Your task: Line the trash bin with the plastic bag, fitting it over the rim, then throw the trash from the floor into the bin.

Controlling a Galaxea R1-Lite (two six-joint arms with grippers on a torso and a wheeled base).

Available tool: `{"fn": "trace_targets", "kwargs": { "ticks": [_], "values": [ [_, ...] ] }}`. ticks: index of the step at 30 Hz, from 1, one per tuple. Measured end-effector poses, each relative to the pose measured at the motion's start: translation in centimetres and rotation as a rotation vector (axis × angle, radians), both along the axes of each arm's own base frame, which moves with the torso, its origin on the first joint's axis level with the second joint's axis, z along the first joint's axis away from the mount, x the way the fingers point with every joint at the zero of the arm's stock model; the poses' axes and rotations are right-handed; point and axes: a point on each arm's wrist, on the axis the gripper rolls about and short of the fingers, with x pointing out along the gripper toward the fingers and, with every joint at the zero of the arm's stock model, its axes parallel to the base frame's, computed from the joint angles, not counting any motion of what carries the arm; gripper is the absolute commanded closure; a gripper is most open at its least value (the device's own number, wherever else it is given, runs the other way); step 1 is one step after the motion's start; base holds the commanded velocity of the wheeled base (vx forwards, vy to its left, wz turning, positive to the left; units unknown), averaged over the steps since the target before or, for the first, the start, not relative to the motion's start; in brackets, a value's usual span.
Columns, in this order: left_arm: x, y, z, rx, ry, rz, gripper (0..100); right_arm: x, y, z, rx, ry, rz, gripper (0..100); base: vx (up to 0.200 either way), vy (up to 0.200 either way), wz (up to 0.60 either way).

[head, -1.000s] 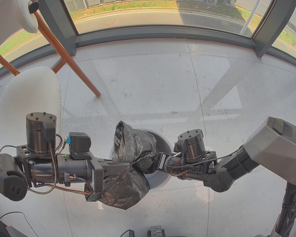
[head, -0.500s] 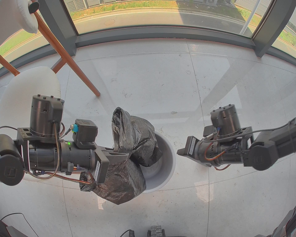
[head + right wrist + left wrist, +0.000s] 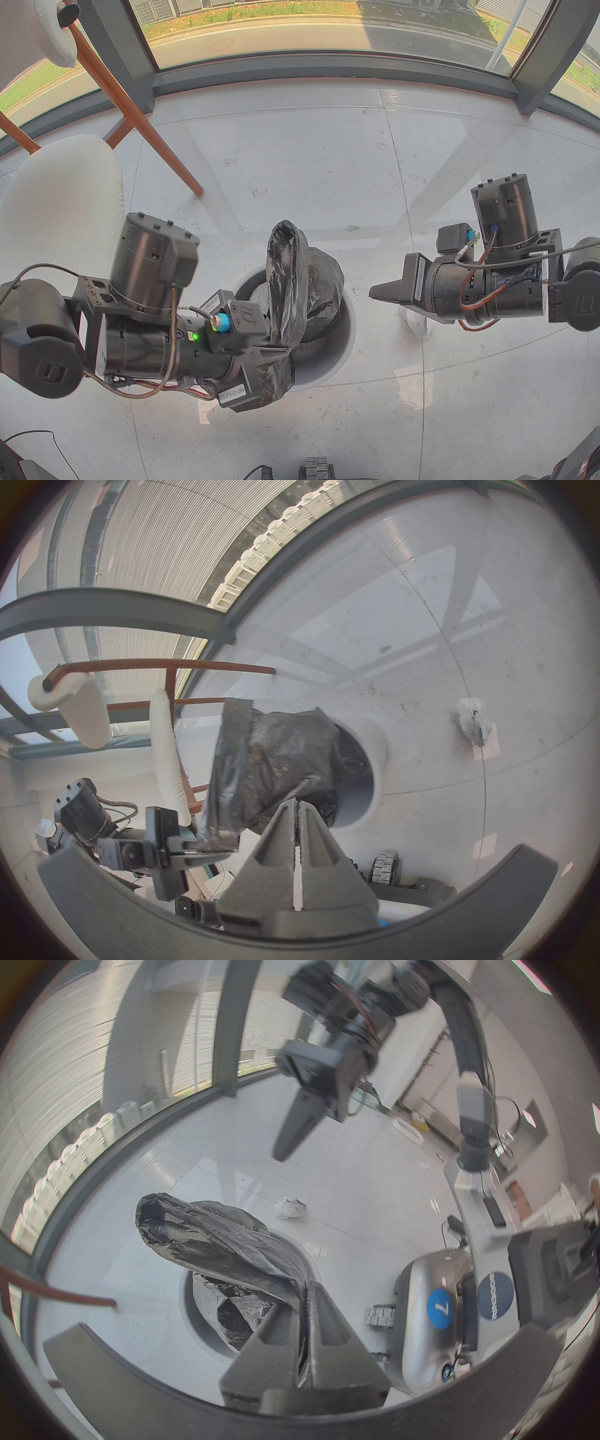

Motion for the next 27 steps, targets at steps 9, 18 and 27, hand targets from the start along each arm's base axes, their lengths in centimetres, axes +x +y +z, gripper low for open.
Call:
{"fn": "trace_targets", "kwargs": {
  "ticks": [9, 18, 27],
  "values": [
    [0.0, -1.2, -1.2, 0.130, -0.058, -0.045, 100, 0.0, 1.2, 0.6, 0.000, -0.030, 0.036, 0, 0.000, 0.000, 0.00],
    [0.4, -1.6, -1.4, 0.155, -0.068, -0.023, 100, 0.2, 2.8, 1.4, 0.000, -0.058, 0.038, 0, 0.000, 0.000, 0.00],
    [0.5, -1.6, -1.7, 0.173, -0.076, -0.027, 100, 1.2, 4.8, 2.1, -0.088, 0.012, 0.024, 0, 0.000, 0.000, 0.00]
  ]
}}
